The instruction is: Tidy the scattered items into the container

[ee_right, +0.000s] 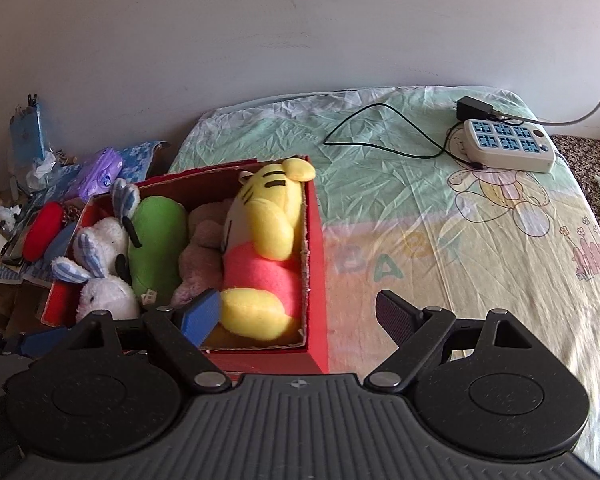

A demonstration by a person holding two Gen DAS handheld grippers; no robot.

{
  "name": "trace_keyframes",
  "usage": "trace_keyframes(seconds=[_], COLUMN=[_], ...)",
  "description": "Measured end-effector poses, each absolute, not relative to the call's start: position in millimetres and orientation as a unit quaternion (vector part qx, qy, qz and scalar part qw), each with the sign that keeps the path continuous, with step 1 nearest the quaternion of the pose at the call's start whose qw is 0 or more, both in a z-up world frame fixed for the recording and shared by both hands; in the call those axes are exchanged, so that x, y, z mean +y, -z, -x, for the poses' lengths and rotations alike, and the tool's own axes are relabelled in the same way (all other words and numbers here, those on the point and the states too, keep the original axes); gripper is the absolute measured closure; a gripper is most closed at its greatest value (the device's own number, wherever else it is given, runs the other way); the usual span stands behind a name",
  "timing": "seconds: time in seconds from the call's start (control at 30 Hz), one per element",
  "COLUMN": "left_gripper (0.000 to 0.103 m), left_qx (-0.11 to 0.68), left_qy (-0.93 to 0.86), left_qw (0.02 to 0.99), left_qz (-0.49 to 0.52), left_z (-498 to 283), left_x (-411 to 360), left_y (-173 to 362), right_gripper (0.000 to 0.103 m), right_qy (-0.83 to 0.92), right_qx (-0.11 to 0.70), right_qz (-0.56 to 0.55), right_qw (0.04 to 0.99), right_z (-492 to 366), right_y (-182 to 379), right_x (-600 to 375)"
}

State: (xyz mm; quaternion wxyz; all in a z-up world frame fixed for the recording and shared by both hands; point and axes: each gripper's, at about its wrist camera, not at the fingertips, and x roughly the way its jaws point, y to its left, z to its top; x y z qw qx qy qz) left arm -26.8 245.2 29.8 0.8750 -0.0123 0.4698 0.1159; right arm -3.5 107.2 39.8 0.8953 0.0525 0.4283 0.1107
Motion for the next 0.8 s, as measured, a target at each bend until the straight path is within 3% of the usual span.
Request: trace_keyframes(seconds=[0.8], left_gripper=[0.001], left_qx=[0.462], left_qy=[-0.116], left_qw=[0.879], left_qz=[0.016], left_z=[45.9], left_x=[317.1], left_y=[-27.2], right_gripper=[0.016], right_qy=[-0.109], right_qx=[0.413], right_qz=[-0.042], right_qw=[0.903], right_z=[28.3], right_y=[-44.2], right_x=[189.7])
